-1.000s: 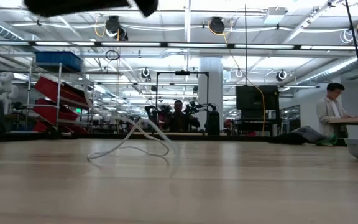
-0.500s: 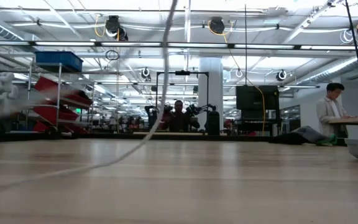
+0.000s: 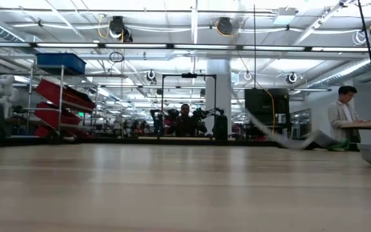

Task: Coil cords
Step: Coil the white cable wire onto the spool

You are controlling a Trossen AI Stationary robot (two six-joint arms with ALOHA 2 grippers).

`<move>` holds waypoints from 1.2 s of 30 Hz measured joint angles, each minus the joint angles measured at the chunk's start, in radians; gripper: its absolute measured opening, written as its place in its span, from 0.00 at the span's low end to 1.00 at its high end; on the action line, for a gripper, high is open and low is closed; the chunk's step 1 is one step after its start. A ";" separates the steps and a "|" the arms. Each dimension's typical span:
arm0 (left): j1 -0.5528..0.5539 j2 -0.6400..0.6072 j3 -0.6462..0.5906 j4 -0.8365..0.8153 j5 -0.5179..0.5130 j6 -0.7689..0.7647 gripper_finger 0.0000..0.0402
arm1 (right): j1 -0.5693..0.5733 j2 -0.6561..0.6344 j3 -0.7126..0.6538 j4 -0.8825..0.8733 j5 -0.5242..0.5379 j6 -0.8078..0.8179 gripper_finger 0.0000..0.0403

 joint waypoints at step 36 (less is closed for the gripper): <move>0.000 0.150 0.000 0.129 0.148 -0.074 0.00 | -0.129 -0.035 0.000 0.217 0.100 -0.580 0.00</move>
